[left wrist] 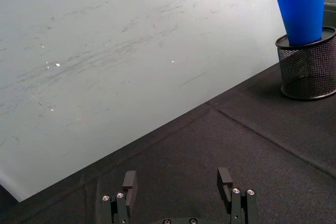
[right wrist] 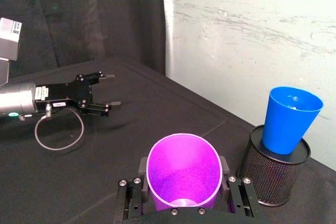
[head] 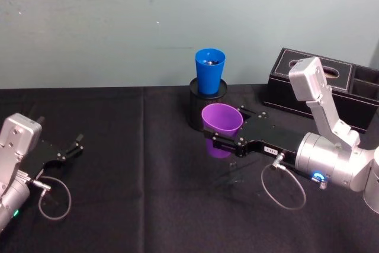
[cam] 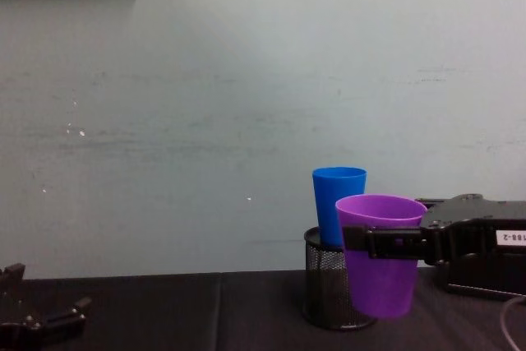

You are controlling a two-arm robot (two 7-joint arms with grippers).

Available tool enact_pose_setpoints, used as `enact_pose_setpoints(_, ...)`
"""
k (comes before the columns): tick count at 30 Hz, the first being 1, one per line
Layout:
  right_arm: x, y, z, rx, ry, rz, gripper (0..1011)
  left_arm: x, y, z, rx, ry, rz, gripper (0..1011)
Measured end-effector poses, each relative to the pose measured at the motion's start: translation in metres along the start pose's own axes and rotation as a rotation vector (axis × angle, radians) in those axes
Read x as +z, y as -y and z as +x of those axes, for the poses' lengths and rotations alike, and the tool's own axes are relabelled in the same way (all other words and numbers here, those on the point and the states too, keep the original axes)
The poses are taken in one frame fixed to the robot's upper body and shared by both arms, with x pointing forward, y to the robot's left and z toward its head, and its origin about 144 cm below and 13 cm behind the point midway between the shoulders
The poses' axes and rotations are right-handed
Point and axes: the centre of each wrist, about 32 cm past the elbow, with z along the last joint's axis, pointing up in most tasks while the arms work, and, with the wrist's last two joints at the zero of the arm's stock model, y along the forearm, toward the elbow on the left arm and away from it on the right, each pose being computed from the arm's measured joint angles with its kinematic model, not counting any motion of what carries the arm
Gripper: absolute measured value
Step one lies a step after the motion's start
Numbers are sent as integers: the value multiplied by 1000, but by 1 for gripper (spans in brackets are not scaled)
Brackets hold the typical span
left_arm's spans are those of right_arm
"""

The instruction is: Pick up one cup with a gripper and tap it against the other cup.

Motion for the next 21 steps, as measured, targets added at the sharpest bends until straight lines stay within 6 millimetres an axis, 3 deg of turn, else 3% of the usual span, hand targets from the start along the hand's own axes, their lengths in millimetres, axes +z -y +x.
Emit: enact_pose_setpoints(21, 0, 0, 0, 1, -1, 0, 734, 0, 0, 0, 0, 0, 0, 1000)
